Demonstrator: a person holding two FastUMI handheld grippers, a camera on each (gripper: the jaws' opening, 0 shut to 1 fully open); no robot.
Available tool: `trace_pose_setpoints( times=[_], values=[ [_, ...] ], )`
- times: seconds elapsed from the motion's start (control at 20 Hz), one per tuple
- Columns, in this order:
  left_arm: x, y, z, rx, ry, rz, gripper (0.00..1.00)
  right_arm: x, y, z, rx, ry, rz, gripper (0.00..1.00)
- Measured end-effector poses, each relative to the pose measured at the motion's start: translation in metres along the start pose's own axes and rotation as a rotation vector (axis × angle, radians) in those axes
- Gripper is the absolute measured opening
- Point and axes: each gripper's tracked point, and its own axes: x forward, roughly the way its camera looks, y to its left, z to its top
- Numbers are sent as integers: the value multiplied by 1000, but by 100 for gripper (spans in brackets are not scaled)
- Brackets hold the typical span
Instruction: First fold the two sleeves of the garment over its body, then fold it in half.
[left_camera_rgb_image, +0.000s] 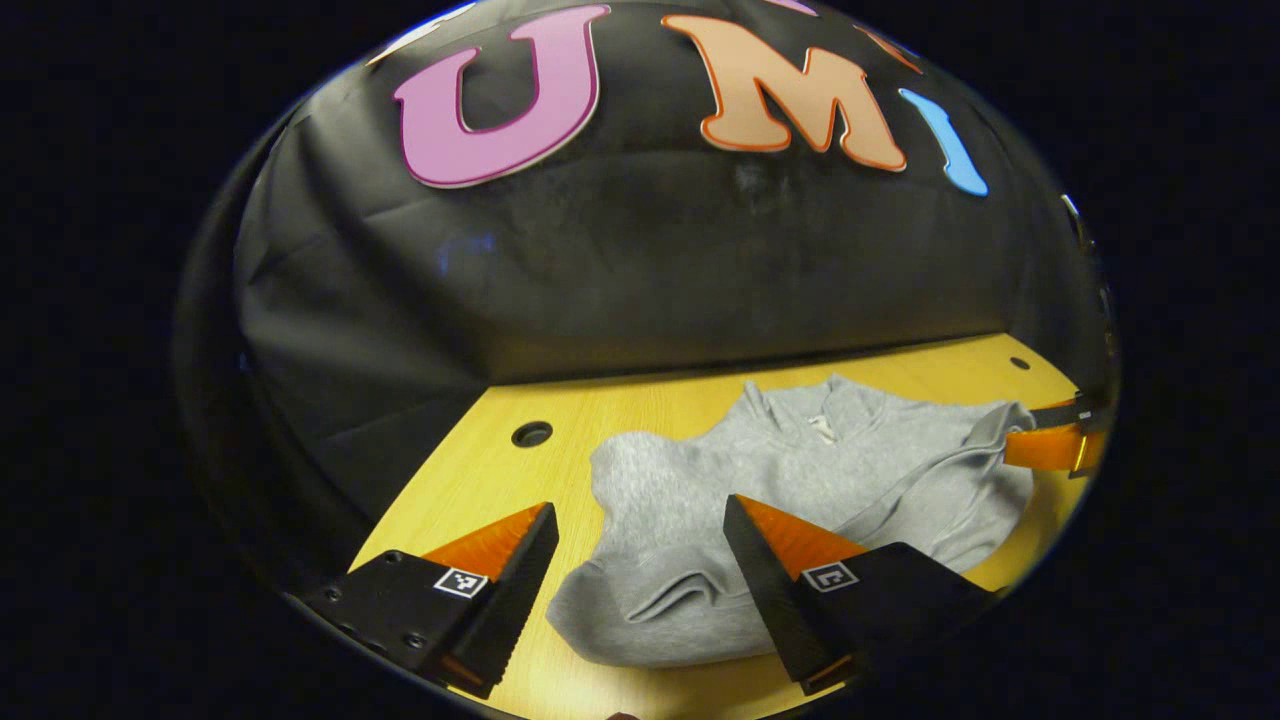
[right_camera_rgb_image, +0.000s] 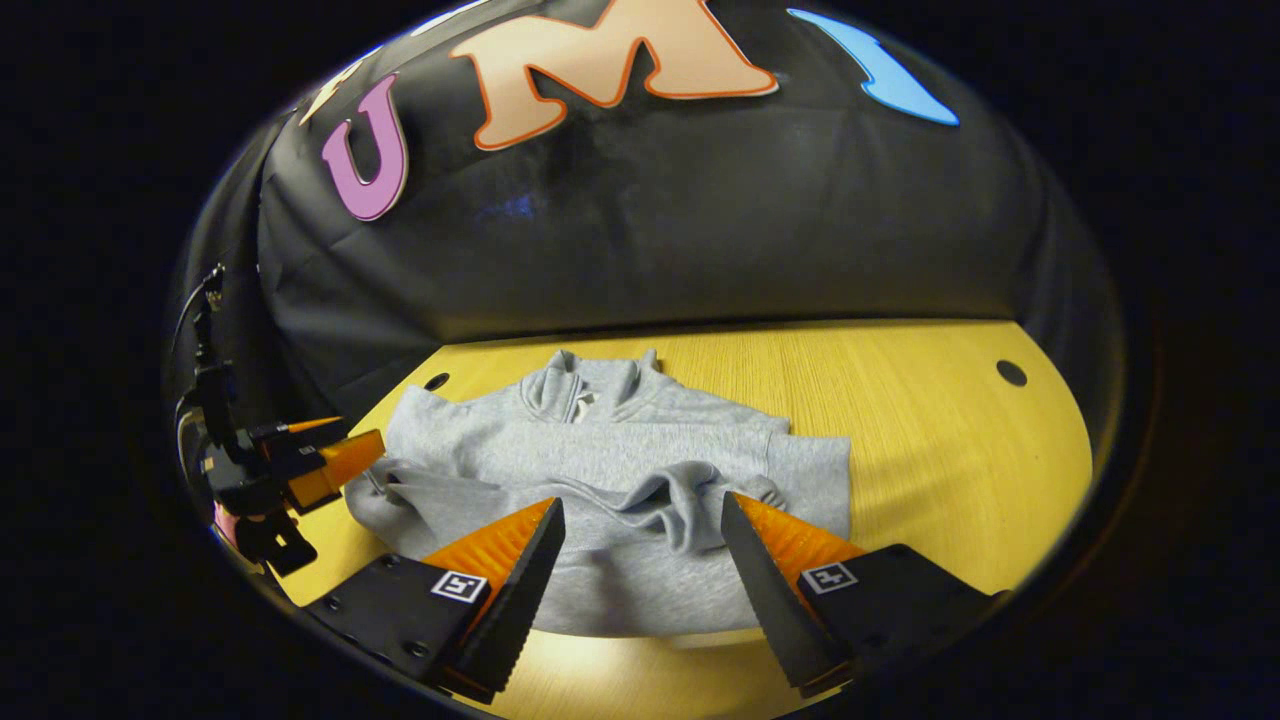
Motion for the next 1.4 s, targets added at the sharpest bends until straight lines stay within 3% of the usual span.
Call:
trace_pose_setpoints(
  times=[0.25, 0.5, 0.95, 1.2, 1.4],
  values=[
    [-59, -12, 50, 0, -58, -119, 96, -61, 17, 54, -49, -107, 22, 95],
    [-129, -12, 76, -26, -76, -191, 95, -145, 29, 87, -51, -207, 15, 98],
    [-216, 3, 72, -107, -87, -176, 95, -250, 40, 74, -6, -284, -59, 98],
    [-230, 1, 64, -151, -80, -169, 96, -267, 35, 64, 4, -284, -89, 98],
    [-231, 7, 60, -170, -71, -118, 96, -269, 32, 61, 0, -280, -81, 98]
  ],
)
